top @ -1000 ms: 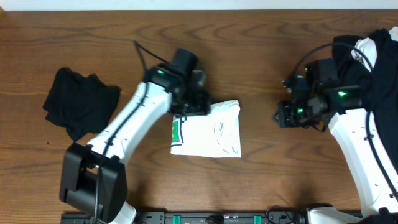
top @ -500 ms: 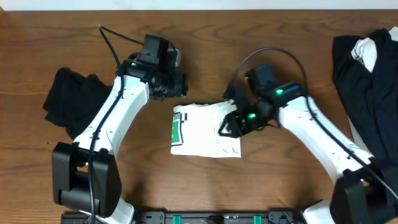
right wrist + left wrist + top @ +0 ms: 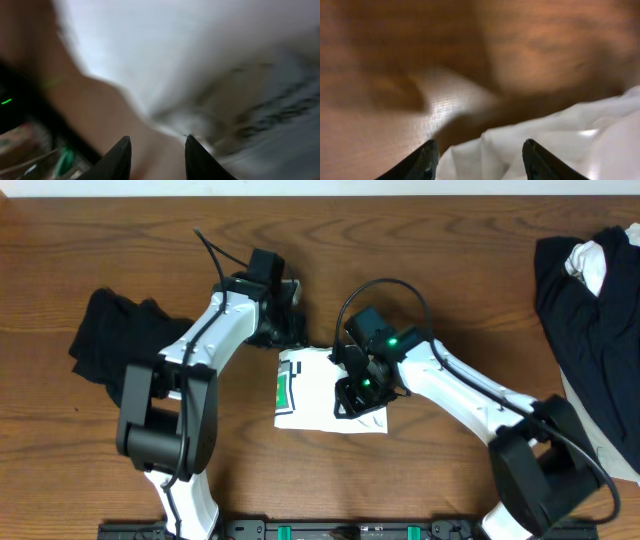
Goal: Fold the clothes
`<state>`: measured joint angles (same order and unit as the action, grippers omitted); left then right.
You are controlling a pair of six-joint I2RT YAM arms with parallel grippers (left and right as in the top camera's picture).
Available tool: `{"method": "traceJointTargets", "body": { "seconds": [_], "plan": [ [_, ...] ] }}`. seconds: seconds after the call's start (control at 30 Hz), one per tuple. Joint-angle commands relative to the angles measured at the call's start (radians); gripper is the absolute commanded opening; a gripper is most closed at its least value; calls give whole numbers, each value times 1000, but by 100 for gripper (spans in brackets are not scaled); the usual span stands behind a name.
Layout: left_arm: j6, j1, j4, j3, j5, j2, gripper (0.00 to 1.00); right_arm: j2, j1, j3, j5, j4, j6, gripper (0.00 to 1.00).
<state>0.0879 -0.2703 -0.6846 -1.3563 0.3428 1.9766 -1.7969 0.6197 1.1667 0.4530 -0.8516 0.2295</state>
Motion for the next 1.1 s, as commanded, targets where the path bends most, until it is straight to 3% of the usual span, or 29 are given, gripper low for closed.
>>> {"method": "traceJointTargets", "body": {
  "seconds": [0.0, 0.2, 0.3, 0.37, 0.63, 0.83, 1.07],
  "plan": [
    [-17, -3, -54, -13, 11, 34, 56, -45, 9, -5, -138, -8, 78, 33],
    [-16, -3, -180, -8, -35, 43, 32, -71, 4, -5, -290, -31, 92, 34],
    [-12, -3, -244, -7, -41, 43, 14, -71, -2, -5, -368, -46, 92, 35],
    [-6, -3, -290, -7, -42, 43, 10, -71, -9, -5, -402, -49, 92, 35],
    [61, -21, -418, 3, -40, 43, 6, -71, -50, -5, -576, -11, 92, 36],
    [71, -74, -429, 15, -41, 43, 6, -71, -90, -5, -706, 49, 91, 44],
    [90, -140, -429, 15, -42, 43, 6, -67, -115, -3, -765, 129, -58, 48]
  ]
}}
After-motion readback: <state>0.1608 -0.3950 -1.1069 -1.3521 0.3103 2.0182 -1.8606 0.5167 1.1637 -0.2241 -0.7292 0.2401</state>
